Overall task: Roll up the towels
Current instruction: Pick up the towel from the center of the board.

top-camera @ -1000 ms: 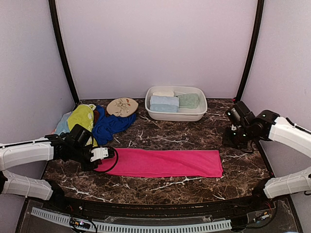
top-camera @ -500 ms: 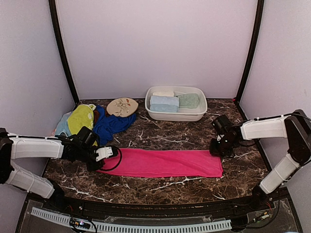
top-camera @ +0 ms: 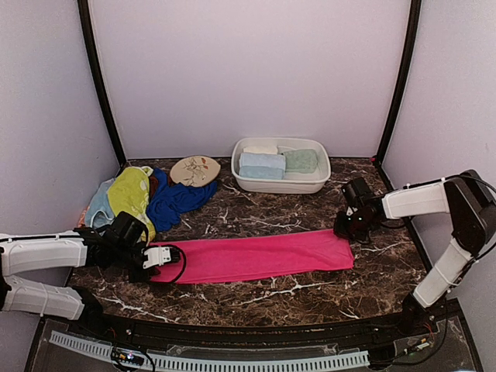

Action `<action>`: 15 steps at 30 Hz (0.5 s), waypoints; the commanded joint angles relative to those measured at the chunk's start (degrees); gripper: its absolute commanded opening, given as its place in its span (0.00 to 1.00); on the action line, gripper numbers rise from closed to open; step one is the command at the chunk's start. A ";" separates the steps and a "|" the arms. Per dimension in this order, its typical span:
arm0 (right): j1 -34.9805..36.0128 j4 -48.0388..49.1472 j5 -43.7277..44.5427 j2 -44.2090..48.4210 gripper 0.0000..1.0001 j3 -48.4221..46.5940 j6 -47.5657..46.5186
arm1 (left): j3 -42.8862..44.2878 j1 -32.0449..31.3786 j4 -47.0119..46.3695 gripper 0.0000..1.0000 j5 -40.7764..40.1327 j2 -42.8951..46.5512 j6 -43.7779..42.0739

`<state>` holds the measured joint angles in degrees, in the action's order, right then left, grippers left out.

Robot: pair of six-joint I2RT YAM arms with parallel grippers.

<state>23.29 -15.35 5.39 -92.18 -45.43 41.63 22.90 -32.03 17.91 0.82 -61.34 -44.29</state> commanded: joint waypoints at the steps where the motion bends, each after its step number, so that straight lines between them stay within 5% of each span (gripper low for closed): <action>1: -0.79 -9.69 4.14 4.39 0.21 0.08 -1.29 | 8.21 0.14 8.98 0.33 6.73 -1.01 5.21; 6: -0.79 -12.83 4.88 9.53 0.37 -1.55 -1.96 | 18.10 0.14 12.69 0.41 13.45 -4.48 9.78; 15: -1.14 -10.27 2.52 5.12 0.59 -0.40 -4.83 | 14.04 0.19 7.94 0.38 4.39 -9.63 6.44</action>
<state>22.57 -26.70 8.99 -84.20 -46.04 38.70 40.16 -31.99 25.63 8.51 -70.70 -36.86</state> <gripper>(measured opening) 0.564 0.381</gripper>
